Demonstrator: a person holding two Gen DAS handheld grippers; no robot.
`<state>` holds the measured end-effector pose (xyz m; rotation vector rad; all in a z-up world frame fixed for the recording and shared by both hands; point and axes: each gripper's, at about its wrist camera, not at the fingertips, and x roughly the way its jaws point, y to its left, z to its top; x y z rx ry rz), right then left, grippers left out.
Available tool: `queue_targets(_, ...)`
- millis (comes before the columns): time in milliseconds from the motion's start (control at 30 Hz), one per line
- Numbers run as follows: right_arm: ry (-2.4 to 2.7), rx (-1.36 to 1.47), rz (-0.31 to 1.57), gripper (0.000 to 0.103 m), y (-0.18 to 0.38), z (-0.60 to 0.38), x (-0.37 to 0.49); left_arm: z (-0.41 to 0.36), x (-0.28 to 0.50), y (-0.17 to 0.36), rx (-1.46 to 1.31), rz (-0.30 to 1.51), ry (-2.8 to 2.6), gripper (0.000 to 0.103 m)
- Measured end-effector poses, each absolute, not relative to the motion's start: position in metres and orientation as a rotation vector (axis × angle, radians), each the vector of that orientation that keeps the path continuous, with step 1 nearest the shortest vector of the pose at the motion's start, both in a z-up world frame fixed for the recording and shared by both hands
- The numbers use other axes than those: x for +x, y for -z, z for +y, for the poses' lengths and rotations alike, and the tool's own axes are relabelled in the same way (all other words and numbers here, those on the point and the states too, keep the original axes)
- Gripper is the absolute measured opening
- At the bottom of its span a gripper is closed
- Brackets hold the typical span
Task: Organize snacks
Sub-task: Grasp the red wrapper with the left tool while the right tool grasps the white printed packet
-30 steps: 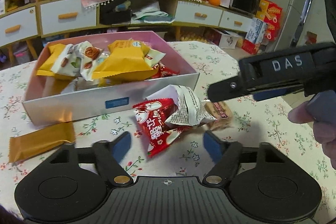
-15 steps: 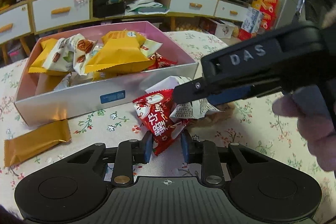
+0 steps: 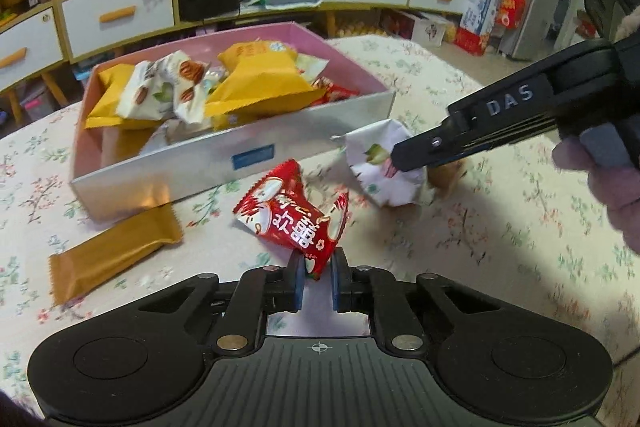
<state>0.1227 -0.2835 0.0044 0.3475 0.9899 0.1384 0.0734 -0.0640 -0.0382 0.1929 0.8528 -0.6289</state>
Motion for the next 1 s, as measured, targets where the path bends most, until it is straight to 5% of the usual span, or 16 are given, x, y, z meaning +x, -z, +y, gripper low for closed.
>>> queue_targets(267, -0.189, 0.331, 1.016, 0.013, -0.005, -0.277, 0.121, -0.045, 0.067, 0.029, 0.27, 0.861, 0.628, 0.017)
queue_targets(333, -0.193, 0.339, 1.01, 0.019, -0.006, -0.277, 0.121, -0.041, 0.069, 0.026, 0.228, 0.875, 0.617, 0.03)
queue_targets(400, -0.19, 0.34, 1.001, 0.025, -0.008, -0.277, 0.122, -0.039, 0.07, 0.023, 0.162, 0.876, 0.613, 0.055)
queue_targets(567, -0.177, 0.31, 0.997, 0.029, -0.006, -0.273, 0.127, -0.046, 0.075, 0.022, 0.082, 0.869, 0.586, 0.07)
queue_targets(833, -0.181, 0.184, 1.016, 0.029, 0.002, -0.258, 0.132, -0.055, 0.089, 0.034, 0.041, 0.906, 0.433, 0.07)
queue_targets(1000, -0.173, 0.161, 1.02, 0.029, 0.007, -0.256, 0.133, -0.046, 0.096, 0.04, 0.0, 0.93, 0.374, 0.054)
